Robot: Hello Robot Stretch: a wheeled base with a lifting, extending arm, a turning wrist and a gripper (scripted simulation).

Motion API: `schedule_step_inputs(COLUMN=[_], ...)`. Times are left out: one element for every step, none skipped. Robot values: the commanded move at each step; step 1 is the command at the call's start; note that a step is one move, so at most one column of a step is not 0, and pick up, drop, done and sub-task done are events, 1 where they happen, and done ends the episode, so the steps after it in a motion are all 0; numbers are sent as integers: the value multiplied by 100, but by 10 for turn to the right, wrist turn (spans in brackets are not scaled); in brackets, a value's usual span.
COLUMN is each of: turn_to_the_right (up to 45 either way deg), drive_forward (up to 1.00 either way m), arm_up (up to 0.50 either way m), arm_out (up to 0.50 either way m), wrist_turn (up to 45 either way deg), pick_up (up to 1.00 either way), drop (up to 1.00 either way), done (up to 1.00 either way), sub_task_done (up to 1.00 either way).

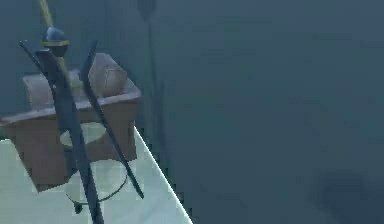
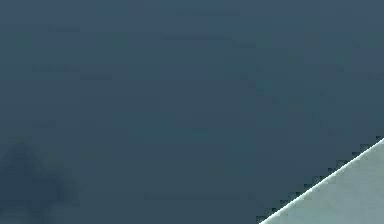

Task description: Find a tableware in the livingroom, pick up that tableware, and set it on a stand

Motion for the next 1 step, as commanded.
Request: schedule_step_inputs(turn_to_the_right=[-450], drive_forward=[0], arm_up=[0], arm_out=[0], wrist_turn=[0], pick_up=[0], drop=[0], done=[0], sub_task_done=[0])
